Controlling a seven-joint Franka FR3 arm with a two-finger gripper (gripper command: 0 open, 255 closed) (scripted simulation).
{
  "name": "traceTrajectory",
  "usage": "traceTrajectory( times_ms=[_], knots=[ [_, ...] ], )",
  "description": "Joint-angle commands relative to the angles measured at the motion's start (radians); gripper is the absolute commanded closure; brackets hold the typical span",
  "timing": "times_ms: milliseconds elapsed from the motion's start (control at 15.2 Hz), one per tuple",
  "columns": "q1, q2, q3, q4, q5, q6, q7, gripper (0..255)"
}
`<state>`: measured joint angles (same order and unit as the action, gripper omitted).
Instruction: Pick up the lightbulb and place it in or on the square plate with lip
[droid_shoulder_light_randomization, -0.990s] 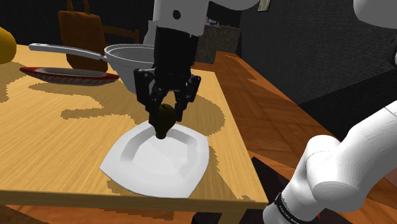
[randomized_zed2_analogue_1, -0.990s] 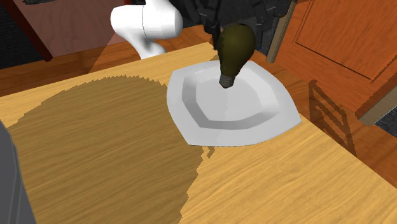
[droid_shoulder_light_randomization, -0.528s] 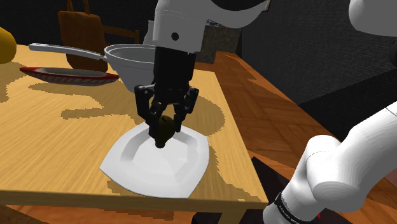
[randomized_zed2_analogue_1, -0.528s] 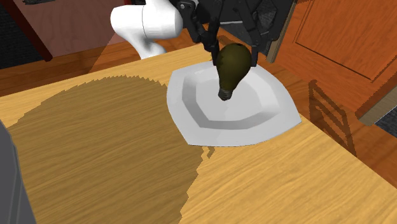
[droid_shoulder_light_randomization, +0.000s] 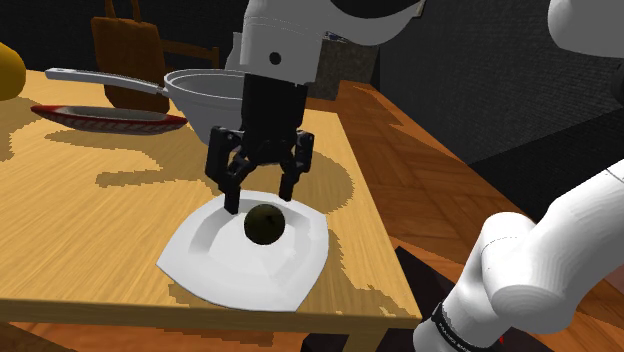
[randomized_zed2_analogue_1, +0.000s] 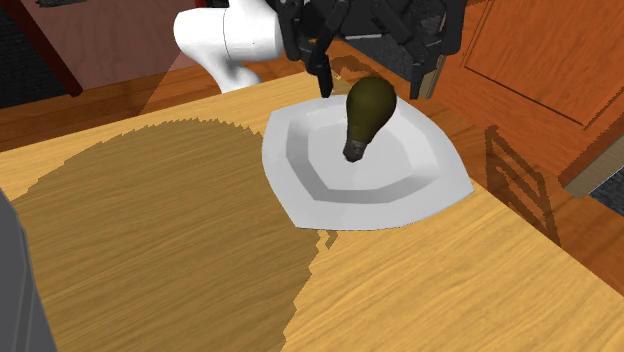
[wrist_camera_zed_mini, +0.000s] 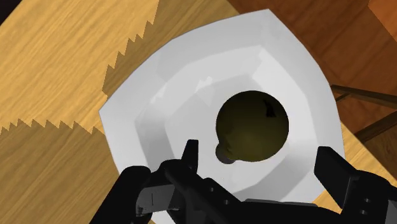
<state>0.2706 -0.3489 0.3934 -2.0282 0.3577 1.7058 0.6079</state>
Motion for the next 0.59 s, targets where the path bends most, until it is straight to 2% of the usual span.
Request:
traceTrajectory(
  times_ms=[0,132,396,528],
  knots=[
    [0.000,0.000,0.000,0.000,0.000,0.000,0.000,0],
    [0.000,0.000,0.000,0.000,0.000,0.000,0.000,0],
    [-0.013,0.019,-0.025,0.138,-0.017,-0.123,0.010,0],
    [-0.013,0.019,-0.025,0.138,-0.017,-0.123,0.010,0]
  ],
)
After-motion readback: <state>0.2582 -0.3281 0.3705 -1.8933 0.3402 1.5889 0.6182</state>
